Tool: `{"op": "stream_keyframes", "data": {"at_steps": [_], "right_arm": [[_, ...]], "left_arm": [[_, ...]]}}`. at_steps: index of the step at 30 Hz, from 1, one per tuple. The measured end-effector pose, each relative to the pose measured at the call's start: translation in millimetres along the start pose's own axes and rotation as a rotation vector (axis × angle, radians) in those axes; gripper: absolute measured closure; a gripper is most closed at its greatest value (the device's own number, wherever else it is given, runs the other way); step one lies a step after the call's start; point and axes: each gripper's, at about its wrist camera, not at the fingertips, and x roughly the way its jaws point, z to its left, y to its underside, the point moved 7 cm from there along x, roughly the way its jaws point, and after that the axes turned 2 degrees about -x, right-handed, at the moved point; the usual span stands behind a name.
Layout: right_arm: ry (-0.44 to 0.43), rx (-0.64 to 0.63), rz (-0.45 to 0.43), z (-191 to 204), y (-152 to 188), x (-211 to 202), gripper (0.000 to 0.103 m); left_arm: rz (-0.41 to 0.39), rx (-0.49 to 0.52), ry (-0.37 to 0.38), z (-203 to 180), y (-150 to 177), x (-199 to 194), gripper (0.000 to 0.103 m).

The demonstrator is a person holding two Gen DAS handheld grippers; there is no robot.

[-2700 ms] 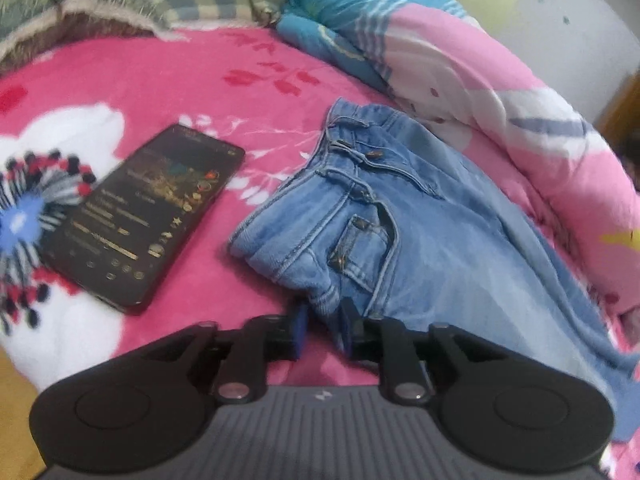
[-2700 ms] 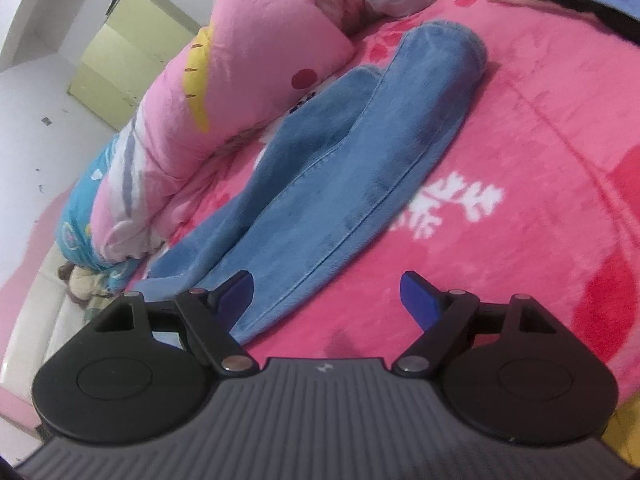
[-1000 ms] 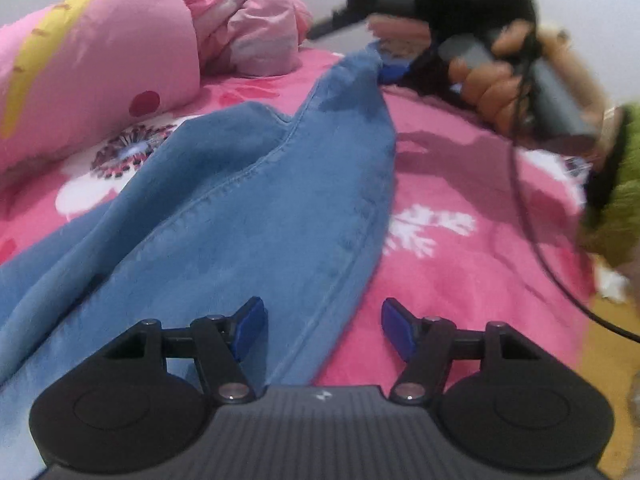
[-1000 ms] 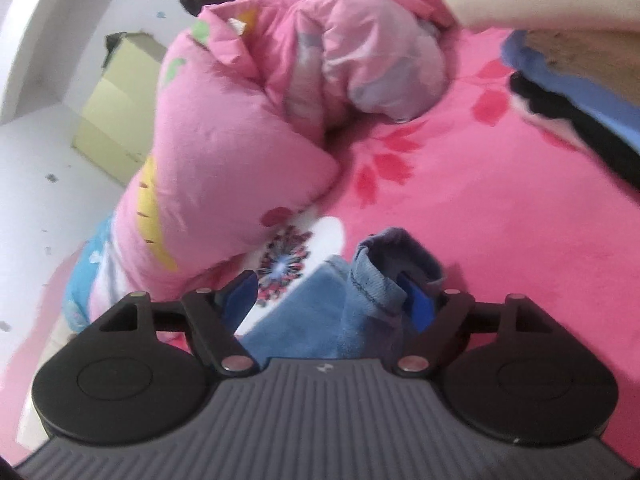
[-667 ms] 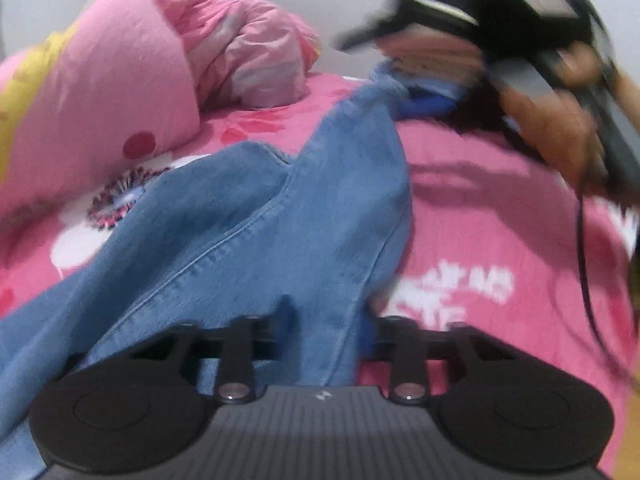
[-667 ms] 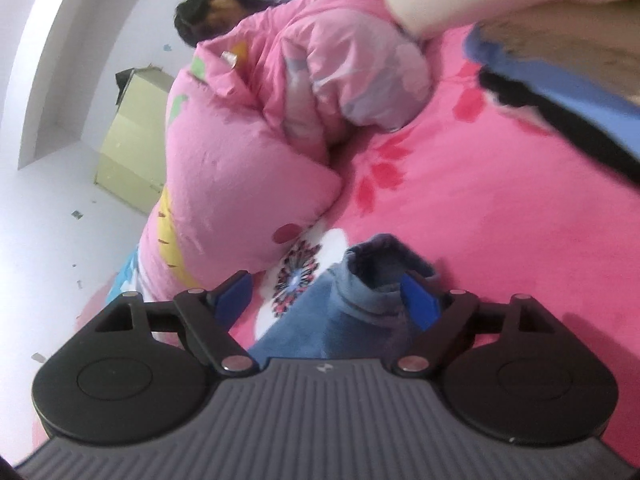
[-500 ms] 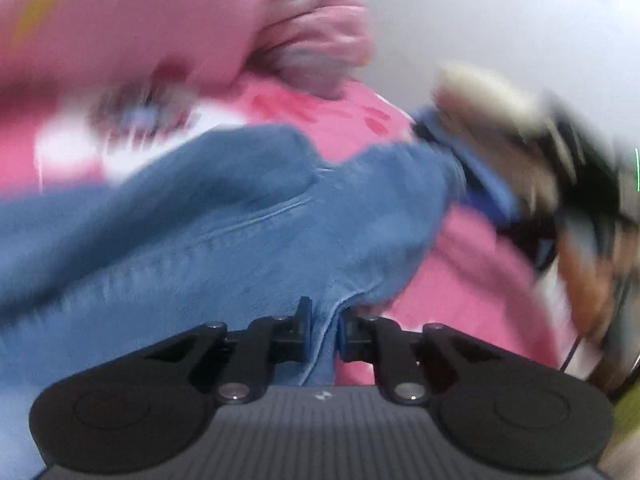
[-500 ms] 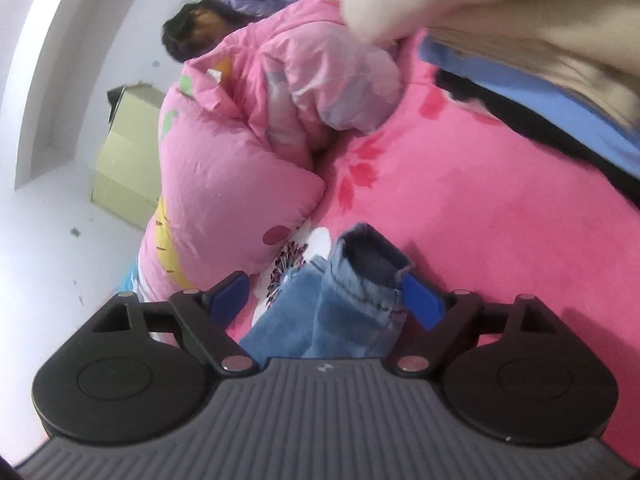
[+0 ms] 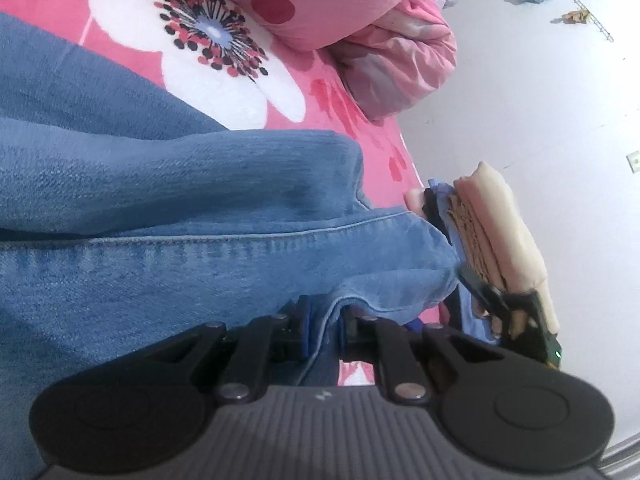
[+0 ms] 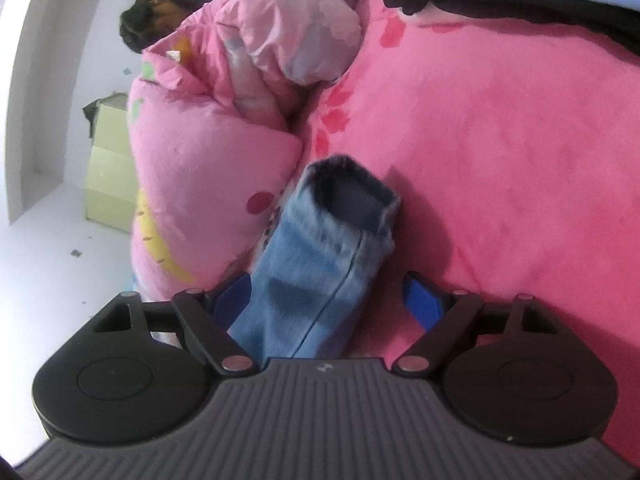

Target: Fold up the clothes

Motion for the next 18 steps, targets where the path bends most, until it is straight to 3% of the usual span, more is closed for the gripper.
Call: {"op": "stream_keyframes", "data": {"at_steps": [1,2,4,5,6,8,10,14,17,18], "right_arm": [[0.009,-0.003,-0.01,-2.4,-2.0,1.4,0.048],[0.003,0.005,-0.016,-4.2,-1.4,0.6,0.054],[-0.009,0.017,-0.029,-7.3,-0.1,-1.5,0.079],[-0.009,0.005,-0.043,-5.6,1.5,-6.3,0.083],[-0.005,-0.011,-0.061,-3.3,2.0,-12.7,0.085],[0.006,-0.053,-0.107,3.4,0.5,-28.6,0.09],[0.032,-0.124,-0.162,14.5,-2.9,-47.5,0.097],[0.063,-0.219,-0.192,33.6,-6.3,-69.5,0.099],[0.089,-0.277,-0.195,45.6,-3.0,-78.3,0.099],[0.089,-0.294,-0.196,50.4,-1.1,-81.4,0.099]], "left_arm": [[-0.001,0.005,0.002,-0.3,0.4,-0.5,0.09],[-0.002,0.011,0.004,-0.9,1.0,-1.2,0.09],[-0.002,0.048,0.001,-4.9,3.7,-3.8,0.086],[-0.003,0.091,-0.01,-9.7,6.4,-6.4,0.08],[-0.004,0.141,-0.028,-15.3,9.6,-8.9,0.077],[0.003,0.274,-0.067,-30.1,22.1,-15.8,0.058],[0.004,0.426,-0.128,-45.5,40.0,-21.2,0.05],[-0.063,0.779,-0.345,-66.0,86.4,-27.5,0.049],[-0.094,0.868,-0.444,-66.3,105.1,-21.4,0.054],[-0.094,0.87,-0.457,-65.3,108.6,-19.5,0.063]]}}
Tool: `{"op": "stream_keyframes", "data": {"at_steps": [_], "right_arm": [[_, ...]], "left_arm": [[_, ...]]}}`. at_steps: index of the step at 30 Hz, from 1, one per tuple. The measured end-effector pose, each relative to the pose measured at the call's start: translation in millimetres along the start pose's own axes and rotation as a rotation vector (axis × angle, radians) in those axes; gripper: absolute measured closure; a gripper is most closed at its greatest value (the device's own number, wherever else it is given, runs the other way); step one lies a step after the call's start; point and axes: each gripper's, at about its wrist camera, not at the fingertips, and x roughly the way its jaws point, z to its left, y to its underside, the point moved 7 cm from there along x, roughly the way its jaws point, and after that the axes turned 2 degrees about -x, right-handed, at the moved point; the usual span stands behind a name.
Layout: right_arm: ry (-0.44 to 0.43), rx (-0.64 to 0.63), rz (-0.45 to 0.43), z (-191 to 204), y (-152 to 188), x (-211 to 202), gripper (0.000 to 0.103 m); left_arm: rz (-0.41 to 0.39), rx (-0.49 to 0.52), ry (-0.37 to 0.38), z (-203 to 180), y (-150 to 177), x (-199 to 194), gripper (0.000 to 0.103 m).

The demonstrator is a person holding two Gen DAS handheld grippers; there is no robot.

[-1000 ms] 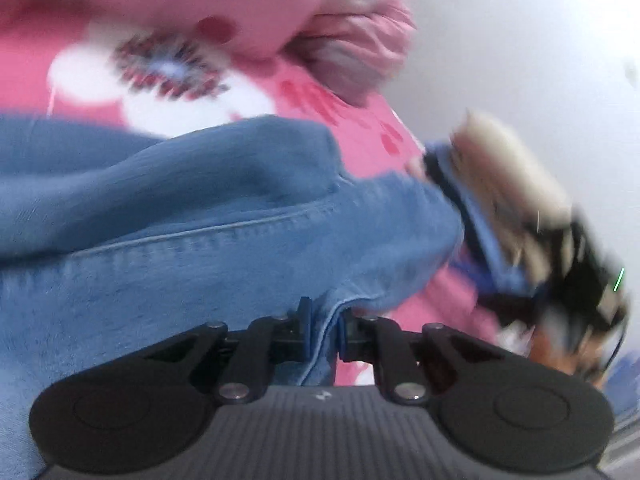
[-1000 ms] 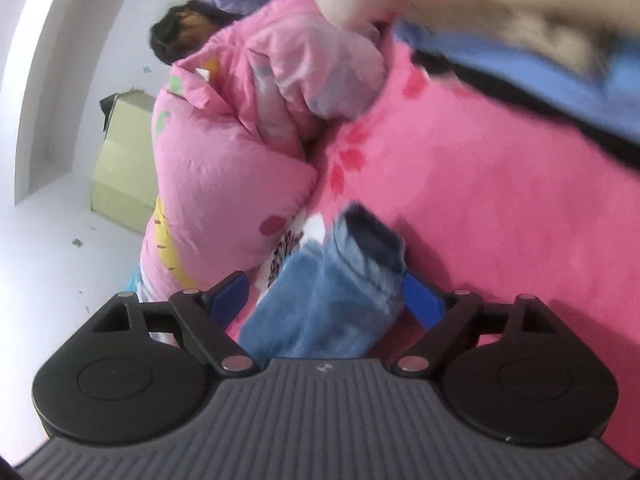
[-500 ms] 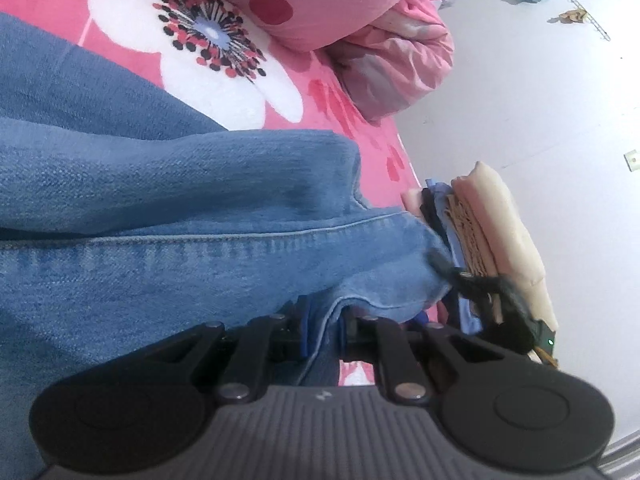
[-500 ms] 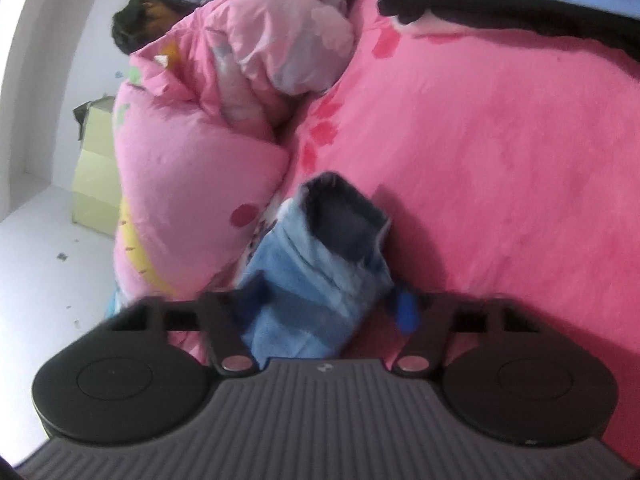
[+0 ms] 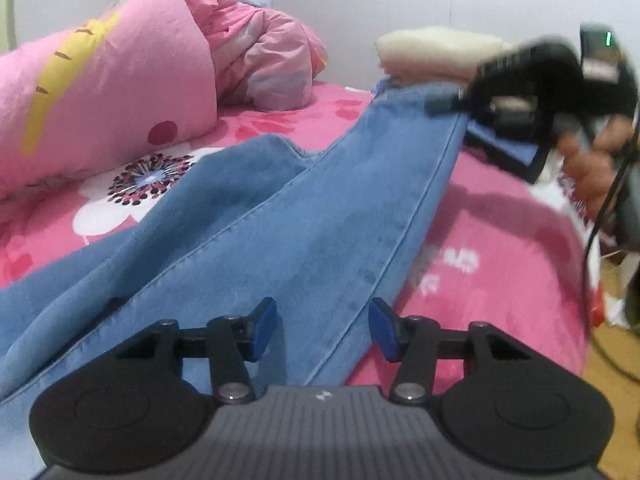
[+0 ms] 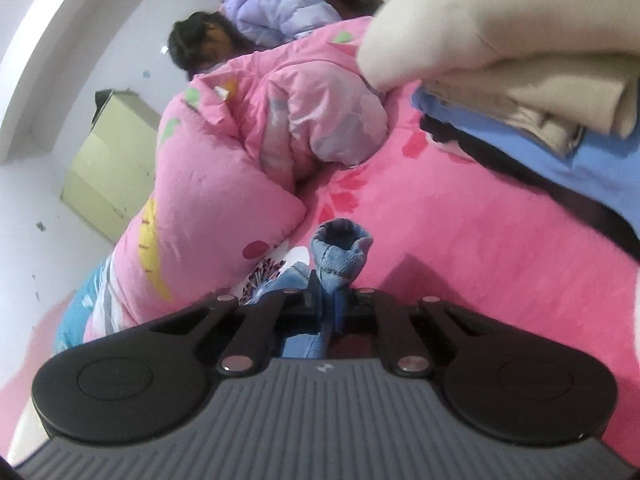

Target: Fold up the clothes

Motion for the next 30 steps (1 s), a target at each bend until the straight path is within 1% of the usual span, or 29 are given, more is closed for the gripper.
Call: {"op": "stream_keyframes", "data": {"at_steps": [1,2,4,5,7,9,13,16,18,19,21,23,24,26,28,30], "right_arm": [[-0.003,-0.009,-0.005,4.4,-0.6,-4.4,0.099],[-0.011,-0.019,-0.009,9.7,-1.4,-9.2,0.1],[-0.022,-0.037,-0.022,20.4,-3.2,-20.0,0.1],[-0.027,-0.049,-0.032,25.6,-4.7,-27.5,0.1],[-0.037,-0.073,-0.052,35.9,-7.7,-42.8,0.1],[-0.035,-0.097,-0.071,42.6,-8.6,-59.1,0.1],[0.0,-0.09,-0.08,34.6,-1.3,-83.0,0.1],[0.074,-0.078,-0.057,12.3,11.6,-84.6,0.1],[0.141,-0.081,-0.02,-7.9,23.2,-72.3,0.1],[0.173,-0.08,-0.002,-18.1,28.9,-66.0,0.1],[0.227,-0.053,0.037,-39.3,40.3,-51.0,0.1],[0.233,-0.002,0.056,-52.1,44.9,-43.8,0.1],[0.222,0.021,0.056,-54.0,44.0,-43.2,0.1],[0.196,0.028,0.05,-49.8,37.9,-44.2,0.099],[0.184,0.015,0.047,-42.5,32.7,-44.4,0.099],[0.184,-0.002,0.046,-35.8,29.5,-43.4,0.099]], "left_arm": [[0.004,0.004,-0.011,-2.8,2.8,1.1,0.07],[0.004,0.006,-0.02,-4.6,4.3,0.8,0.075],[-0.01,0.004,-0.028,-6.4,4.4,-4.9,0.091],[-0.022,0.0,-0.027,-7.1,3.9,-10.4,0.095],[-0.053,-0.005,-0.009,-8.6,2.4,-25.9,0.097],[-0.082,-0.012,0.025,-11.2,0.6,-44.5,0.098],[-0.108,-0.032,0.127,-21.4,-0.6,-71.9,0.099],[-0.09,-0.05,0.219,-31.3,5.1,-77.9,0.099],[-0.058,-0.051,0.26,-37.3,12.6,-69.8,0.099],[-0.04,-0.053,0.272,-39.1,17.6,-63.6,0.098],[-0.007,-0.068,0.272,-38.3,27.0,-55.1,0.095],[-0.005,-0.07,0.246,-30.9,36.9,-62.1,0.086],[-0.016,-0.066,0.219,-24.2,42.4,-70.7,0.079],[-0.036,-0.052,0.151,-9.6,54.3,-88.9,0.071],[-0.03,-0.031,0.009,13.9,74.3,-110.0,0.069],[-0.004,-0.013,-0.14,39.3,95.8,-131.1,0.069]]}}
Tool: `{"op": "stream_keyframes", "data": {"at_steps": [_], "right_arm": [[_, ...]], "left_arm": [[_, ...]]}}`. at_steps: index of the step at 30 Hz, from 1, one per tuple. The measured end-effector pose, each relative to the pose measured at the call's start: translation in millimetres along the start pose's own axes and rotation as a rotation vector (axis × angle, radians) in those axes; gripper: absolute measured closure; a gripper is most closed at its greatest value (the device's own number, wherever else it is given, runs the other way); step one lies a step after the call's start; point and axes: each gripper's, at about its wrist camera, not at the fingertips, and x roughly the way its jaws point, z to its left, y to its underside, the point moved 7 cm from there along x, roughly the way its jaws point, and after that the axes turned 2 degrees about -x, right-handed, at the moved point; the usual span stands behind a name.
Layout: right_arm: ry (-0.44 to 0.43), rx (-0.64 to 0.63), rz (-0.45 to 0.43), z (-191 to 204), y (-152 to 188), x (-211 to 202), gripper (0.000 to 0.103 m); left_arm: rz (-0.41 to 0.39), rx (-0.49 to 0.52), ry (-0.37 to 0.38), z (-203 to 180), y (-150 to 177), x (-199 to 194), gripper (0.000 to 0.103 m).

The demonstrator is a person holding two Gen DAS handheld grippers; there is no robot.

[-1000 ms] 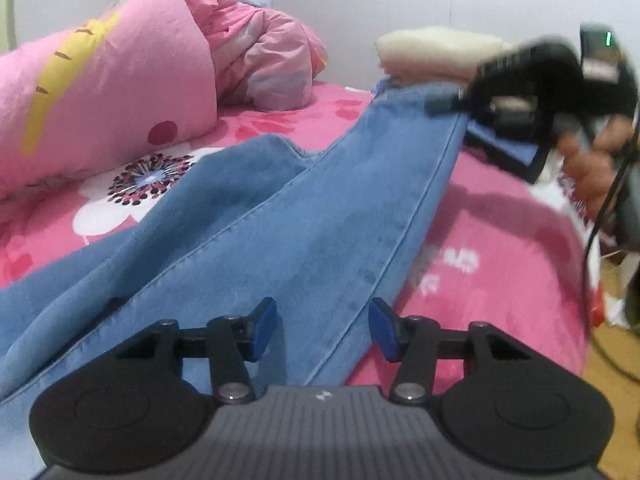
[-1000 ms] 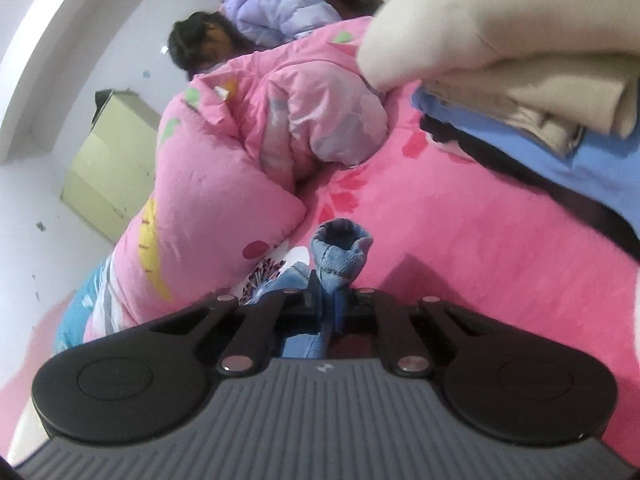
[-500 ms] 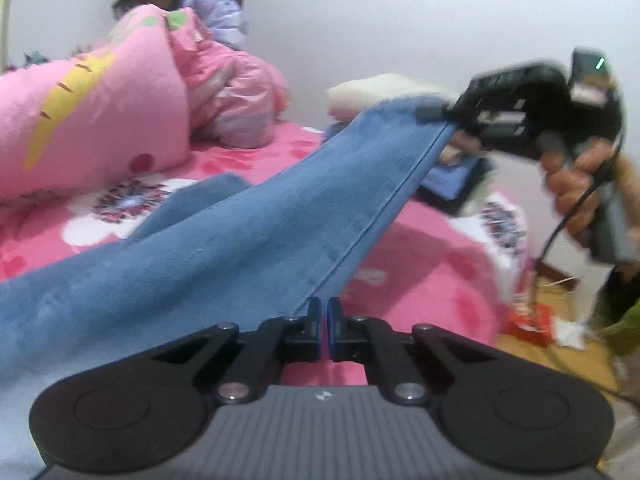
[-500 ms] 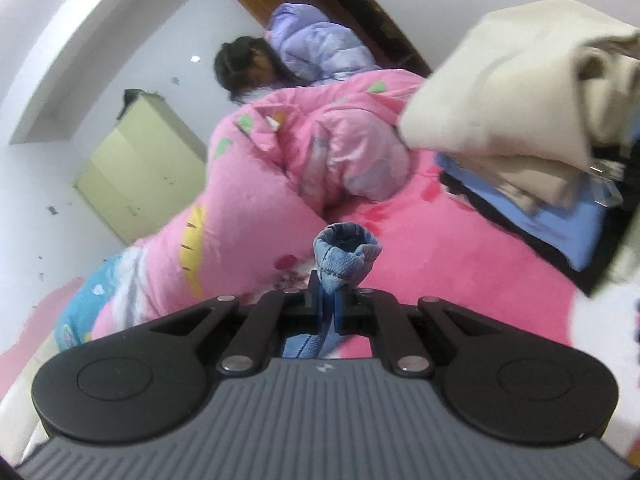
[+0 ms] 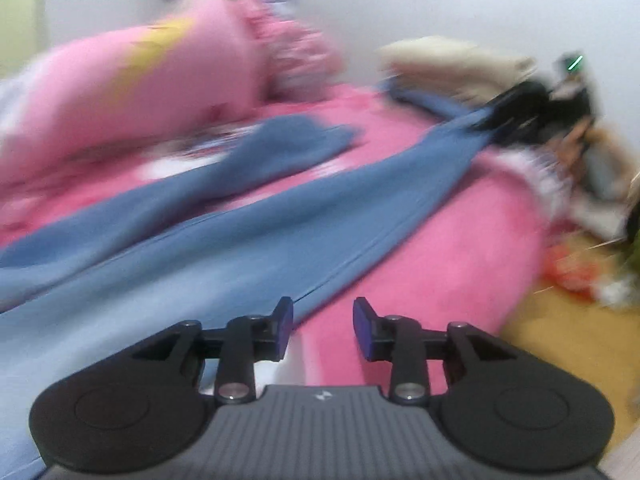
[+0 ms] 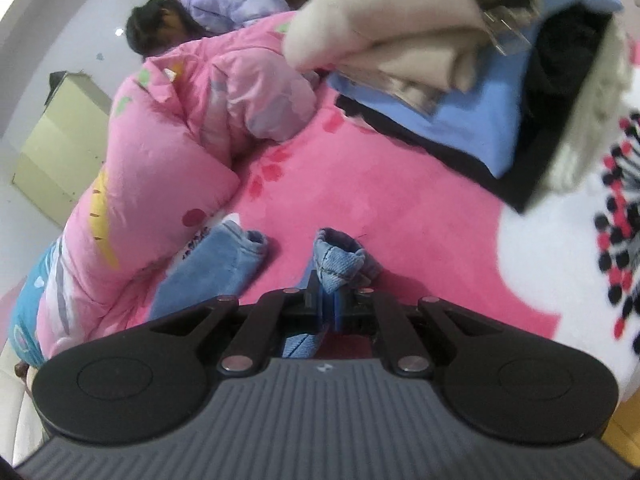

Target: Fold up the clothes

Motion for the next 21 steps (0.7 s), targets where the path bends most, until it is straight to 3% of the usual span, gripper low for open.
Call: {"op": "stream_keyframes", "data": {"at_steps": [5,10,21], "right_arm": [[0.007,-0.001,0.004,5.7,-5.1,0.7,0.099],[0.03,0.016,0.012,6.7,-5.2,-0.2,0.099],[0.056,-0.008,0.012,29.0,-14.3,-8.2,0.099]], "left_arm": [[0.076,0.065,-0.295,53.7,43.2,-30.0,0.069],[0.092,0.227,-0.433,70.0,60.0,-29.3,0.066],[0.05,0.477,-0.401,65.8,69.7,-18.7,0.069]]}}
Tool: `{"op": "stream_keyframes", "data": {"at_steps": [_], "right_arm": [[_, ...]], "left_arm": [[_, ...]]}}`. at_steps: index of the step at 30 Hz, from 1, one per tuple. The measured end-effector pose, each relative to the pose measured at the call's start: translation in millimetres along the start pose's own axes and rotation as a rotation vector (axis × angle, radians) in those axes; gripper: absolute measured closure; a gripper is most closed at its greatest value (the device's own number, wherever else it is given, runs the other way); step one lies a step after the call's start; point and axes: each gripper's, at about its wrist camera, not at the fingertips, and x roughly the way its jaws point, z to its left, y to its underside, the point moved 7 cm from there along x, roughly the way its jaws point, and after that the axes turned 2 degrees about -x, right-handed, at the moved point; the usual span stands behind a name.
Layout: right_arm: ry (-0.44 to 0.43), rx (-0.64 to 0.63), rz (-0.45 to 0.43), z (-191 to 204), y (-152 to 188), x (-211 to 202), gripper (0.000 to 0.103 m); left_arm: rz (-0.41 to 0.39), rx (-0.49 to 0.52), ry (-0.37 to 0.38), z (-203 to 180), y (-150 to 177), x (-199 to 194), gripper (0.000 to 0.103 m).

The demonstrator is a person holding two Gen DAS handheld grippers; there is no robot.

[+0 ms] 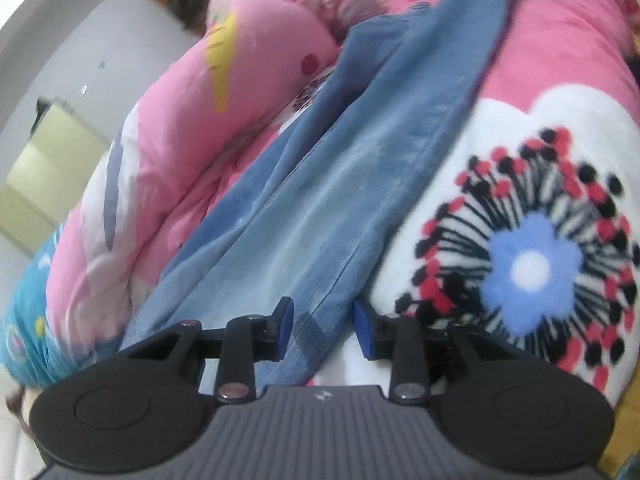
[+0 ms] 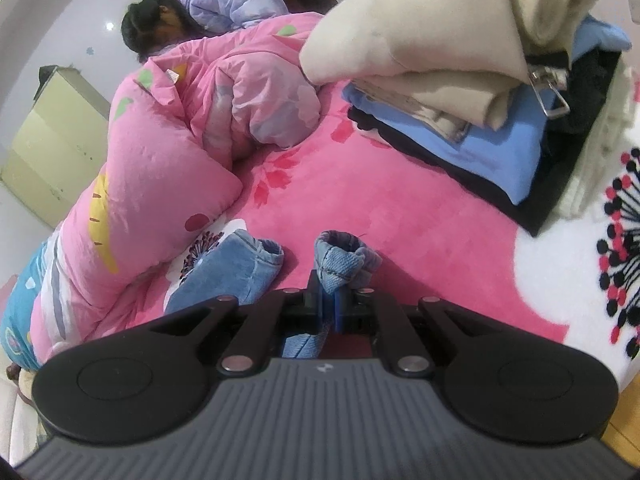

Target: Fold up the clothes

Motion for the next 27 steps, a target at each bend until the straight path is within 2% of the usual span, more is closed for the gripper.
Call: {"op": "stream_keyframes", "data": {"at_steps": [3,4,5,6,9,13,16,19,21,24,27], "right_arm": [[0.016,-0.033,-0.008,7.6,-0.8,-1.7,0.099],[0.022,-0.043,-0.011,9.3,-0.7,-1.4,0.099],[0.031,-0.056,-0.013,11.7,-0.7,-0.5,0.099],[0.039,-0.07,-0.014,14.0,-1.0,0.2,0.099],[0.045,-0.119,-0.033,25.5,-6.7,-4.6,0.099],[0.017,-0.2,-0.077,45.9,-13.0,-23.6,0.099],[0.034,-0.221,-0.056,37.8,-4.4,-27.1,0.099],[0.078,-0.185,0.013,8.2,19.4,-10.4,0.099],[0.101,-0.155,0.043,-9.0,33.8,-1.6,0.099],[0.06,-0.129,0.007,-8.7,32.5,-11.8,0.099],[0.034,-0.196,-0.044,6.1,25.2,-26.4,0.099]], "left_arm": [[-0.001,-0.016,0.033,2.5,0.8,3.0,0.072],[0.001,-0.028,0.049,3.1,0.4,4.8,0.08],[-0.003,-0.041,0.058,4.3,-0.5,6.2,0.096],[-0.012,-0.056,0.056,5.7,-1.2,6.1,0.1],[-0.037,-0.122,0.081,15.5,-1.6,-3.3,0.101],[-0.069,-0.214,0.118,41.6,-5.6,-40.5,0.102],[-0.063,-0.262,0.178,51.9,-1.5,-62.6,0.102],[-0.02,-0.268,0.219,42.4,10.6,-59.1,0.101],[-0.005,-0.263,0.222,32.9,14.6,-53.0,0.101],[-0.004,-0.266,0.209,29.1,12.7,-49.6,0.1],[-0.014,-0.289,0.211,31.0,11.2,-52.3,0.097]]}}
